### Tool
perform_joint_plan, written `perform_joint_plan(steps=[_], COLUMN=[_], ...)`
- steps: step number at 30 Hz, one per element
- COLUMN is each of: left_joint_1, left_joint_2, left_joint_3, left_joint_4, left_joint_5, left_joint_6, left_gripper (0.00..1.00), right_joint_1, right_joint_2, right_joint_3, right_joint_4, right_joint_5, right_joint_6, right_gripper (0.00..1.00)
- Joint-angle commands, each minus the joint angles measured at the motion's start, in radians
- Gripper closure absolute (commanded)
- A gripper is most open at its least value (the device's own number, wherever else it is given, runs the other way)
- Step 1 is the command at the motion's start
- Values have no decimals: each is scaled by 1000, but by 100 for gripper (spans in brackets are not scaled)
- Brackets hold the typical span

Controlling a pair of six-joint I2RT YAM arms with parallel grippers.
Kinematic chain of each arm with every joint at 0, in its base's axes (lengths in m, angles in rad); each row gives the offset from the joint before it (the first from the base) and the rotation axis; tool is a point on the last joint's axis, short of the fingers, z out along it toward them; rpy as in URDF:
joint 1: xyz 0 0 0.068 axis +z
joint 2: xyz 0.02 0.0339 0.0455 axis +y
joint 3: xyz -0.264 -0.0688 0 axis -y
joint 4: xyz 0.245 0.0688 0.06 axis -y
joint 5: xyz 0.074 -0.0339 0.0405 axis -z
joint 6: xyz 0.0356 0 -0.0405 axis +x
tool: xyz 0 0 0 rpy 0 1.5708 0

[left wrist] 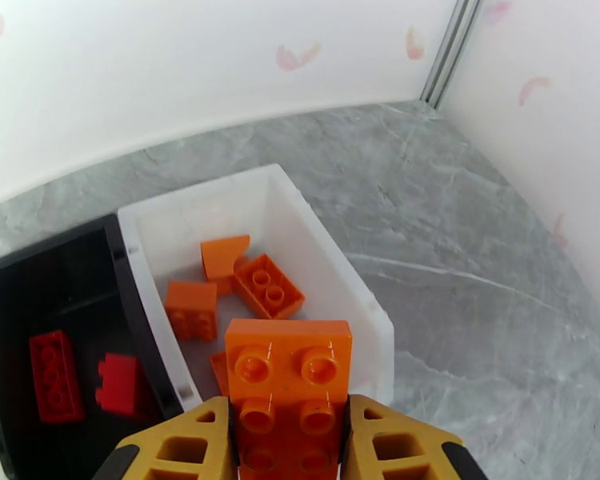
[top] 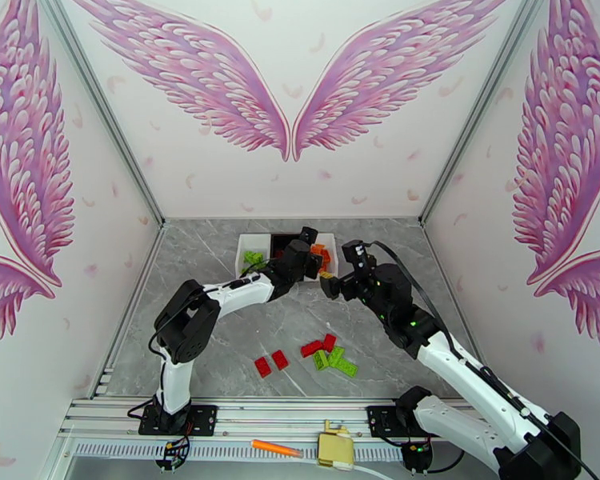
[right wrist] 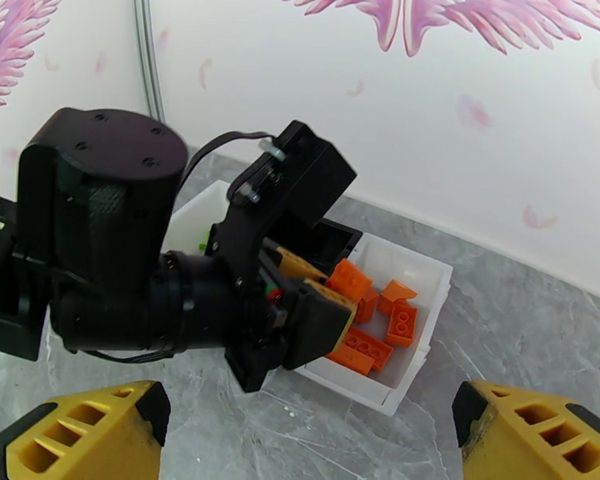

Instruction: Sort the legos into containers by color

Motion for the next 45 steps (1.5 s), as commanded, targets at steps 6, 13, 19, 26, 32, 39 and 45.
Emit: perform_joint_plan(steps=[6, 13, 19, 26, 32, 39, 45], left_joint_1=[35, 51, 58, 62, 63, 63, 57], left_joint_2=[160, 187, 157, 170, 153, 14, -196], left_joint_3=[197, 226, 198, 208, 214, 84, -195], left_joint_4=[-43, -49, -27, -25, -24, 23, 120], left_joint_5=[50, 78, 78, 91, 101, 105, 98], left_joint_6=[47, 39, 36, 23, 28, 34, 79], left_gripper=[72, 71, 71, 67, 44, 36, 22], right_joint_1=[-11, -14, -16, -16, -16, -17, -17], right_joint_2=[-21, -41, -28, -18, -34, -21, 44], right_joint_3=[-16, -14, -14, -12, -13, 6, 60], right_joint_4=[-72, -108, -100, -103, -130, -235, -439], right_joint_5=[20, 50, 51, 42, 54, 98, 95], right_joint_6=[5, 13, 23, 35, 76, 242, 543], right_gripper=[1, 1, 1, 1, 1, 4, 5])
